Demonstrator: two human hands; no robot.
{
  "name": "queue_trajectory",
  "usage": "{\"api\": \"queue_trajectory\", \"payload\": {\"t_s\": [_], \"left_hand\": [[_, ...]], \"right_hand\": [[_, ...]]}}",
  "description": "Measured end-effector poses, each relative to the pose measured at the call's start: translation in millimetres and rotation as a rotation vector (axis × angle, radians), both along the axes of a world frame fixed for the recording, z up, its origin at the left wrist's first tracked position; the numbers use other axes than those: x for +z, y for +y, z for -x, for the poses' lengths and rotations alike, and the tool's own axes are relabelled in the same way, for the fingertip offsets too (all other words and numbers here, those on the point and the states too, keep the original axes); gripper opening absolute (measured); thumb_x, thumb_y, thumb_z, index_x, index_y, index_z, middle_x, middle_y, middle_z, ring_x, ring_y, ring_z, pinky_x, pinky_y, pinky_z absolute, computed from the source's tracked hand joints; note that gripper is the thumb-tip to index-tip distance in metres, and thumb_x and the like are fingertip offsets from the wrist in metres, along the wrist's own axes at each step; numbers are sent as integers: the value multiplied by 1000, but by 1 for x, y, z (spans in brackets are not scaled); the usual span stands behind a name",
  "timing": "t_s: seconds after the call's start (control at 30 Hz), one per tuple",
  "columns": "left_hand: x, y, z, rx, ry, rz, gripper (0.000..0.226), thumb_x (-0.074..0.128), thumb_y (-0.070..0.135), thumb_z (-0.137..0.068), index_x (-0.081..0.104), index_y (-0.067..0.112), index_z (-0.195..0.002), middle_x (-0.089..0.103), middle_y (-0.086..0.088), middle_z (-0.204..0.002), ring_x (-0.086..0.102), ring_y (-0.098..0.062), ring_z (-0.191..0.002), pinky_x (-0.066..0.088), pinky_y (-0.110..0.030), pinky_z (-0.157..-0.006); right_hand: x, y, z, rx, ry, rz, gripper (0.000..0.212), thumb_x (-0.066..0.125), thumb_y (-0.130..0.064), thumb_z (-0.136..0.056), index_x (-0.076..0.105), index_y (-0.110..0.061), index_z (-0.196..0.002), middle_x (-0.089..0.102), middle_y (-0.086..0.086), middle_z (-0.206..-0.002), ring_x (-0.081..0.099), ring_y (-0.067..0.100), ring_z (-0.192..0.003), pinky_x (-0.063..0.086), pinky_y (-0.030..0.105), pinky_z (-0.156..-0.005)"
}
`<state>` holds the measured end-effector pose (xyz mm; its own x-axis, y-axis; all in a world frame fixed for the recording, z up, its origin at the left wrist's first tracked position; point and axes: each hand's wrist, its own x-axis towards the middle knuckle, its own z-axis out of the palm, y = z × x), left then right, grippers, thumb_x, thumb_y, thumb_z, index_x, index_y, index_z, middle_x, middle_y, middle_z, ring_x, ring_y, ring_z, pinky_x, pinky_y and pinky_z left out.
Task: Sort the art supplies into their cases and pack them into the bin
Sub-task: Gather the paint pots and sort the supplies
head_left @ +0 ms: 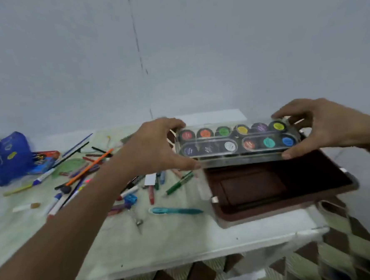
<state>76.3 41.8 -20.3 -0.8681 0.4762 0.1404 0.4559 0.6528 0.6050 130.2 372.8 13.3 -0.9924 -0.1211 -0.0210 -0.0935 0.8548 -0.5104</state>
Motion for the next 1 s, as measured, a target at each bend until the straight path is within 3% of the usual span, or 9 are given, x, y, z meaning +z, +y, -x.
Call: {"api": "queue_trajectory", "payload": {"t_s": [0.07,0.17,0.23,0.33,0.43,0.57,0.63,0.83,1.0], "left_hand": [[-6,34,-4,2,27,105,75,87,52,-51,60,21,-114,61,10,-101,58,-8,-89,48,-26,-82],[-19,64,-1,-39,33,226,85,72,73,-43,61,20,-108,60,8,-95,55,-11,-87,47,-31,-81],[-29,74,8,-54,54,359,87,59,82,-39,61,25,-104,60,10,-91,56,-11,-86,46,-33,-79],[-40,89,15,-56,132,657,74,62,83,-47,56,27,-96,58,11,-87,51,-13,-85,32,-35,-76],[-46,103,18,-79,161,840,69,62,83,-49,54,25,-85,54,8,-81,48,-16,-86,24,-37,-77],[-47,119,23,-125,126,990,66,67,79,-52,55,22,-82,56,7,-74,54,-16,-76,36,-35,-77],[-48,127,25,-147,122,1056,67,70,77,-52,58,20,-85,56,5,-73,57,-17,-73,46,-32,-69],[-61,140,29,-184,109,1202,68,67,80,-53,53,21,-83,55,3,-74,54,-17,-69,48,-30,-64],[-65,141,27,-159,145,1239,72,63,85,-51,49,19,-77,55,3,-75,51,-17,-67,42,-31,-68]], "right_hand": [[-6,34,5,45,-16,-83,88,84,-69,-28,62,-40,-108,59,-23,-109,61,1,-97,52,21,-81],[-20,63,15,123,-12,-181,89,77,-74,-32,63,-35,-110,58,-21,-107,53,-3,-97,40,7,-72],[-31,72,24,176,-13,-226,87,78,-73,-36,64,-30,-111,57,-20,-105,50,-2,-96,37,8,-73],[-52,74,38,271,-6,-377,80,82,-65,-45,64,-25,-112,57,-11,-106,47,3,-95,37,10,-80],[-70,68,50,337,-20,-568,80,76,-71,-48,63,-25,-111,57,-7,-106,47,11,-99,44,27,-88],[-87,61,60,399,-100,-735,81,64,-83,-45,64,-26,-104,59,-9,-96,49,12,-90,46,30,-85],[-94,61,66,404,-117,-764,87,60,-87,-41,66,-26,-103,60,-11,-92,51,11,-86,47,30,-84],[-103,63,71,403,-114,-864,85,57,-90,-42,67,-31,-101,61,-11,-86,50,13,-83,44,33,-86],[-108,61,68,405,-42,-949,76,58,-85,-56,65,-23,-100,64,-5,-95,55,15,-88,41,29,-86]]}}
